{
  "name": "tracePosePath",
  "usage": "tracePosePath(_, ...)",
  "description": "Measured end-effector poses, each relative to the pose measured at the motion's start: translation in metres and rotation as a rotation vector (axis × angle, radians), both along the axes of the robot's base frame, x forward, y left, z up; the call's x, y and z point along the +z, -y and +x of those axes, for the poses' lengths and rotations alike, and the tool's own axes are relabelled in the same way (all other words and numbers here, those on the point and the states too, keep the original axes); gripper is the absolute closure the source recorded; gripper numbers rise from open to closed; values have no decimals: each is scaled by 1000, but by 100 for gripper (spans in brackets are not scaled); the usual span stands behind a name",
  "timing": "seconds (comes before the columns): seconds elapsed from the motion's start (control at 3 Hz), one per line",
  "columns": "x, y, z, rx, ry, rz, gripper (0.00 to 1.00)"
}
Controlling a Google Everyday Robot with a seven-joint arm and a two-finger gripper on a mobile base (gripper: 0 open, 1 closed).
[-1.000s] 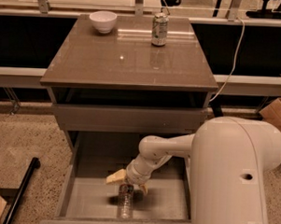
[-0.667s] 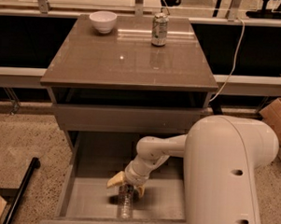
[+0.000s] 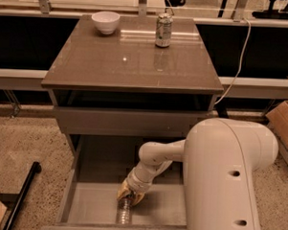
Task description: Pick water bottle from middle drawer and place on counter
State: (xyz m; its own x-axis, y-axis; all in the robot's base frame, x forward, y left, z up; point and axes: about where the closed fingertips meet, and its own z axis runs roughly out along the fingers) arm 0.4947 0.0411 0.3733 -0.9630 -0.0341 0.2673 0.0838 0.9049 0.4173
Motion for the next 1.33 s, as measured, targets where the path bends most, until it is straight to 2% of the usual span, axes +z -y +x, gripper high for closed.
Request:
tracePosePath(0.33, 16, 7, 6, -3, 26, -16, 88)
tracePosePath(0.67, 66, 22, 18, 4, 126, 25, 100)
tracePosePath(1.0, 131, 44, 25, 7, 237, 119, 100)
tracePosePath(1.33, 208, 86, 15, 62, 365, 195, 100)
